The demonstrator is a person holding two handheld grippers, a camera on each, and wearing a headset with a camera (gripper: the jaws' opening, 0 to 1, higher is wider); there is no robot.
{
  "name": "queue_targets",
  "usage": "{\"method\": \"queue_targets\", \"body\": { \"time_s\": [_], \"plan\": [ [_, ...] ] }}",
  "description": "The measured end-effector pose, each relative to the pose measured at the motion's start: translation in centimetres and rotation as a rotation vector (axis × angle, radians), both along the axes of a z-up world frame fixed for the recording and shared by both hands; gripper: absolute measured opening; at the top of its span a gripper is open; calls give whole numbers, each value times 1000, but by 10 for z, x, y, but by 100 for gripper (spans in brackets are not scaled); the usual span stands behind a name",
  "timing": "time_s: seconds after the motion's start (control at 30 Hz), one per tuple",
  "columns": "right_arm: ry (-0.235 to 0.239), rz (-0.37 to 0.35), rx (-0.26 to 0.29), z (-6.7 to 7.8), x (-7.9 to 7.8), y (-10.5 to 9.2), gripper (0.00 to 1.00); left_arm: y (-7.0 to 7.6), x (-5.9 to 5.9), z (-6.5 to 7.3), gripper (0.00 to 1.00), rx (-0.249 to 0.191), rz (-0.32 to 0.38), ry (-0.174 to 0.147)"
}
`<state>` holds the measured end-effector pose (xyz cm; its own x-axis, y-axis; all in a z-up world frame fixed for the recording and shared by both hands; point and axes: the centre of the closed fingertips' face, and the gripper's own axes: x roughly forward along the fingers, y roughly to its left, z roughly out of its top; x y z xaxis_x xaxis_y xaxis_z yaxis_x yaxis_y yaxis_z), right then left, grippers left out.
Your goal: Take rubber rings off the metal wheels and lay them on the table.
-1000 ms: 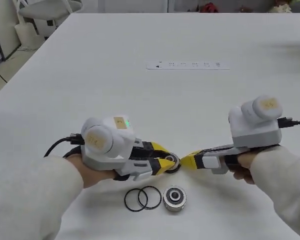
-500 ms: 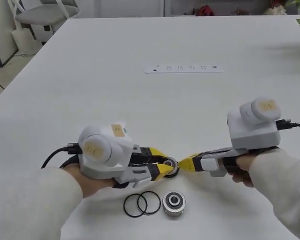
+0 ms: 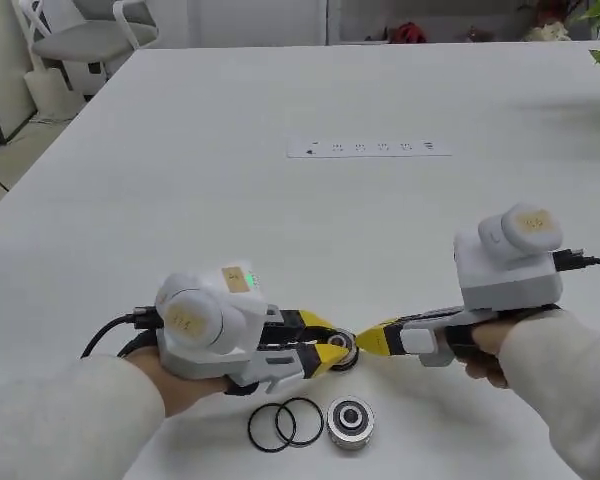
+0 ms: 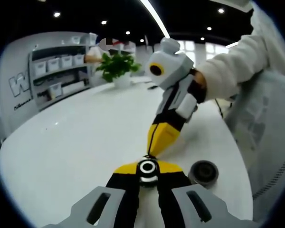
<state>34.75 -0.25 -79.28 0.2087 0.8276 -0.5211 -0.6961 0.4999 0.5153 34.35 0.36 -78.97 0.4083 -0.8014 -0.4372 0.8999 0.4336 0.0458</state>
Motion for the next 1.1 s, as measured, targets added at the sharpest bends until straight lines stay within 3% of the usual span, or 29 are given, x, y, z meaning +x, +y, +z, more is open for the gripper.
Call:
{"method": "queue_targets", "body": {
  "time_s": [1.1],
  "plan": [
    [-36,47,6,3,-3,8,0,0,-1,0,14,-3,-2,1]
  ]
}}
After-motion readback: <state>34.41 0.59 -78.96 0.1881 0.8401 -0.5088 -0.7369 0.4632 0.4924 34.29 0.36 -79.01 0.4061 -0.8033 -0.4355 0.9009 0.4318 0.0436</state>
